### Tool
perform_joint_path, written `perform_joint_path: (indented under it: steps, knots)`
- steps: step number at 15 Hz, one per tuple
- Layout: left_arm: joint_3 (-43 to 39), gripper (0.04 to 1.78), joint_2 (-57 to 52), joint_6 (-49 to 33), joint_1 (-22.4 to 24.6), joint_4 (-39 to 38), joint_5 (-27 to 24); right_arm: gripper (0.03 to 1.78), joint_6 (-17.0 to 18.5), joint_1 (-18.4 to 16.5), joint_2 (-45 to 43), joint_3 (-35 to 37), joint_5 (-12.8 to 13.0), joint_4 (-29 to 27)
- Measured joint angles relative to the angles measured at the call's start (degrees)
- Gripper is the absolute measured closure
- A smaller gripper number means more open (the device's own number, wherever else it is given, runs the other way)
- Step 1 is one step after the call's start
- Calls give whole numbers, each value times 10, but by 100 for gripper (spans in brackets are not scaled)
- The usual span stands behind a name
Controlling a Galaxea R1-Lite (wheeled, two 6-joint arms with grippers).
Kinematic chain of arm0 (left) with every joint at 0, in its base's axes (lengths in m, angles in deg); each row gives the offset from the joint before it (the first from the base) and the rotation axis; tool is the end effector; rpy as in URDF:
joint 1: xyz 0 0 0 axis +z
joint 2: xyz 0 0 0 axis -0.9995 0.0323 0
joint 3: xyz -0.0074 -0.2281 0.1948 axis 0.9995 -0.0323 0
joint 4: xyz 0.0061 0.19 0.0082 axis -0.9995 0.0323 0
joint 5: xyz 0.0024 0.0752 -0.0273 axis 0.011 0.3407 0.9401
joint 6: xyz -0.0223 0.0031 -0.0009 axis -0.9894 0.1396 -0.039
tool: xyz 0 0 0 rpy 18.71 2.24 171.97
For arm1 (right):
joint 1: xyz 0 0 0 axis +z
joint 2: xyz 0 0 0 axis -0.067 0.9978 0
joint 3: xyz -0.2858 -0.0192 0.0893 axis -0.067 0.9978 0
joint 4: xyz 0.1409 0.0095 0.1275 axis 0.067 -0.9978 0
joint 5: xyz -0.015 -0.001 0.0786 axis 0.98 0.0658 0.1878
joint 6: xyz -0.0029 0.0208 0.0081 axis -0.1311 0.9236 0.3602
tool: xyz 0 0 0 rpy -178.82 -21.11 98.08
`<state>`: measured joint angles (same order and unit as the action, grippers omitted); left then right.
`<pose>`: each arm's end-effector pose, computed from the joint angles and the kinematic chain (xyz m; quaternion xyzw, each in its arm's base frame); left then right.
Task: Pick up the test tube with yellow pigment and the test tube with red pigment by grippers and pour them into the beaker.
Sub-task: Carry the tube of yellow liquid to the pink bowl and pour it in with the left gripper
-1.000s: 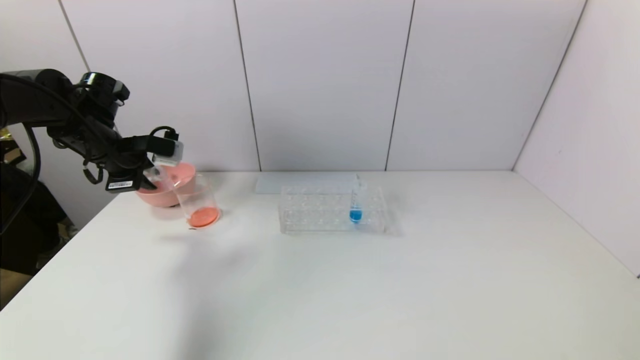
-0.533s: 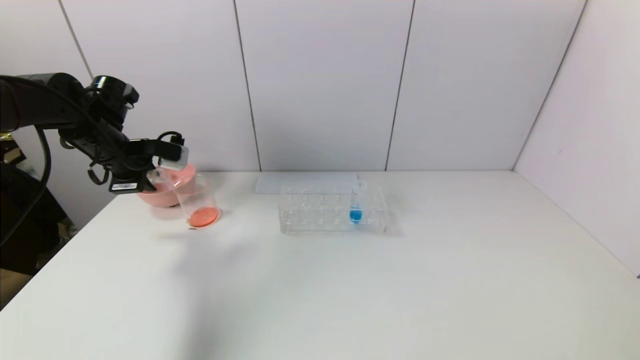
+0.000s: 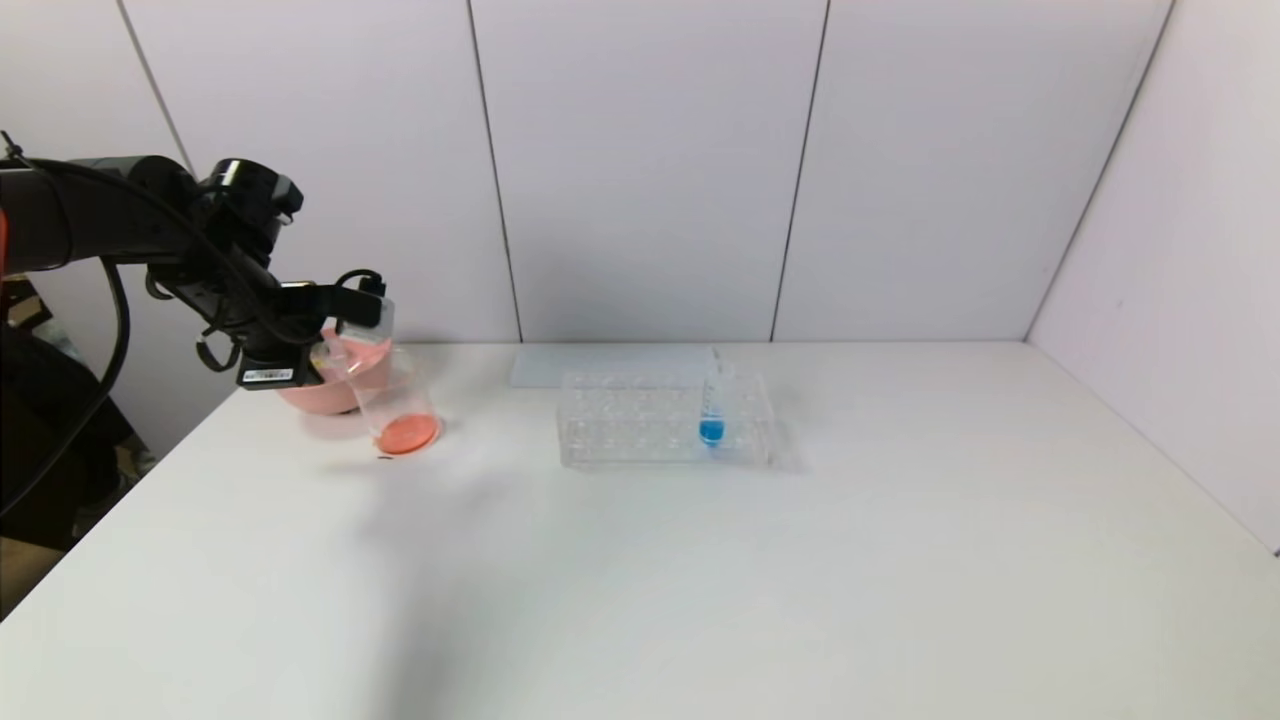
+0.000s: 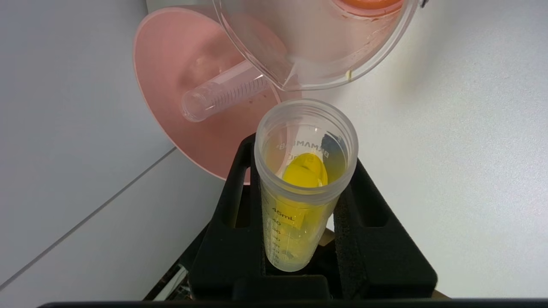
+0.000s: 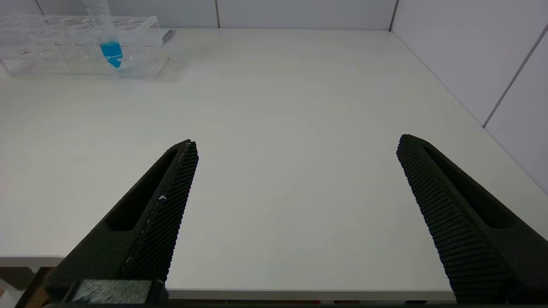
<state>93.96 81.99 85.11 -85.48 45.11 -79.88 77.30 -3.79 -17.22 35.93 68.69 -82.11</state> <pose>0.4064 0.0205 0.2186 0.6004 0.3645 -0.2629 0.6615 -0.0229 0.0000 0.0759 0.0008 -0.0001 -0.0013 1.0000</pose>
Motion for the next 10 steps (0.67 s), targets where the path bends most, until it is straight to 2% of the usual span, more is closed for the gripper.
perform_joint_path:
  steps: [6,10]
  knots:
    - [0,135,2,-1,-8,-10,16,11,0,0,0,0,0,0]
    - [0,135,2,-1,-17,-21,57,11,0,0,0,0,0,0]
